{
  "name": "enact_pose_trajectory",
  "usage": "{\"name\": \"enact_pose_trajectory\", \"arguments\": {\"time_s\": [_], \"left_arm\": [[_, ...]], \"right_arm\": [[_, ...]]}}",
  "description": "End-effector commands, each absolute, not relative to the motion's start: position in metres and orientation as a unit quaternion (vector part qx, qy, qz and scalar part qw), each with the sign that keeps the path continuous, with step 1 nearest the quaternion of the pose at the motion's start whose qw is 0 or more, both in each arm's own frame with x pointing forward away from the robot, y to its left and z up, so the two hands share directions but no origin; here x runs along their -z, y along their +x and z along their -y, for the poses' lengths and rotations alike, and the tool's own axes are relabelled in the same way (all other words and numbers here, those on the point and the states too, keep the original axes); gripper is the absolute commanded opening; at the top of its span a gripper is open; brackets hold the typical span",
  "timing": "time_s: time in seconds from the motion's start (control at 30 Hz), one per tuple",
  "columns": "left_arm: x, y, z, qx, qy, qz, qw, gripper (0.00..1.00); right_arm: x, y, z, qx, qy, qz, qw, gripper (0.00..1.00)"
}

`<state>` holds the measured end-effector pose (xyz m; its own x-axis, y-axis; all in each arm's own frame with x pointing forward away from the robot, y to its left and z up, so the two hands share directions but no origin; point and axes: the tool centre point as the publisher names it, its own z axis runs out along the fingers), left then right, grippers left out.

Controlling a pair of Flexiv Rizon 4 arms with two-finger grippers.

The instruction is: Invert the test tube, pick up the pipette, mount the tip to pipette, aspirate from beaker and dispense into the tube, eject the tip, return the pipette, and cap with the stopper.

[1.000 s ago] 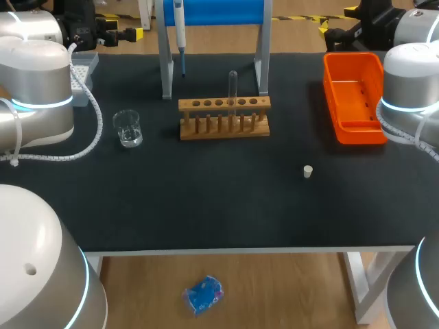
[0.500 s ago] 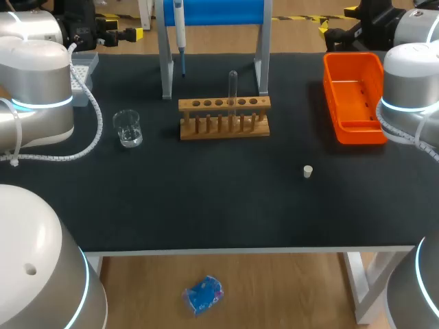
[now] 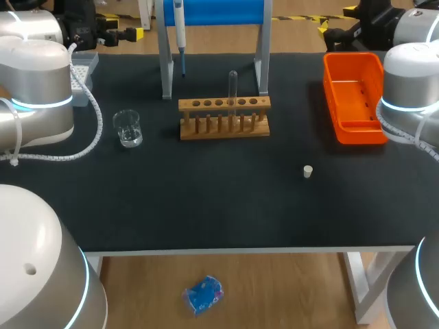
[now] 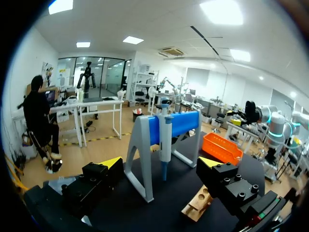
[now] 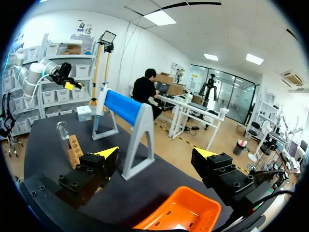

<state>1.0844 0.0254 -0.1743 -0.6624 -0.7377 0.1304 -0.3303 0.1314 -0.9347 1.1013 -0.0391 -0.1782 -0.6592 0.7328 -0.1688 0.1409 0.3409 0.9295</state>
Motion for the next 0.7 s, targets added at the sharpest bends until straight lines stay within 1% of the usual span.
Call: {"name": "enact_pose_trajectory", "arguments": {"time_s": [0.03, 0.17, 0.33, 0.47, 0.7], "left_arm": [[0.172, 1.078, -0.029, 0.555, -0.316, -0.744, 0.195, 1.0], [0.175, 1.073, -0.026, 0.564, -0.277, -0.756, 0.184, 1.0], [0.177, 1.061, -0.015, 0.588, -0.209, -0.763, 0.169, 1.0], [0.177, 1.05, -0.008, 0.604, -0.172, -0.765, 0.143, 1.0], [0.178, 1.047, -0.006, 0.591, -0.163, -0.776, 0.15, 1.0]], "right_arm": [[0.17, 1.091, 0.045, -0.539, 0.232, -0.764, 0.268, 1.0], [0.17, 1.074, 0.038, -0.571, 0.19, -0.766, 0.226, 1.0], [0.167, 1.048, 0.03, -0.631, 0.124, -0.749, 0.157, 1.0], [0.159, 1.021, 0.028, -0.667, 0.032, -0.742, 0.063, 1.0], [0.159, 1.021, 0.028, -0.667, 0.032, -0.742, 0.063, 1.0]]}}
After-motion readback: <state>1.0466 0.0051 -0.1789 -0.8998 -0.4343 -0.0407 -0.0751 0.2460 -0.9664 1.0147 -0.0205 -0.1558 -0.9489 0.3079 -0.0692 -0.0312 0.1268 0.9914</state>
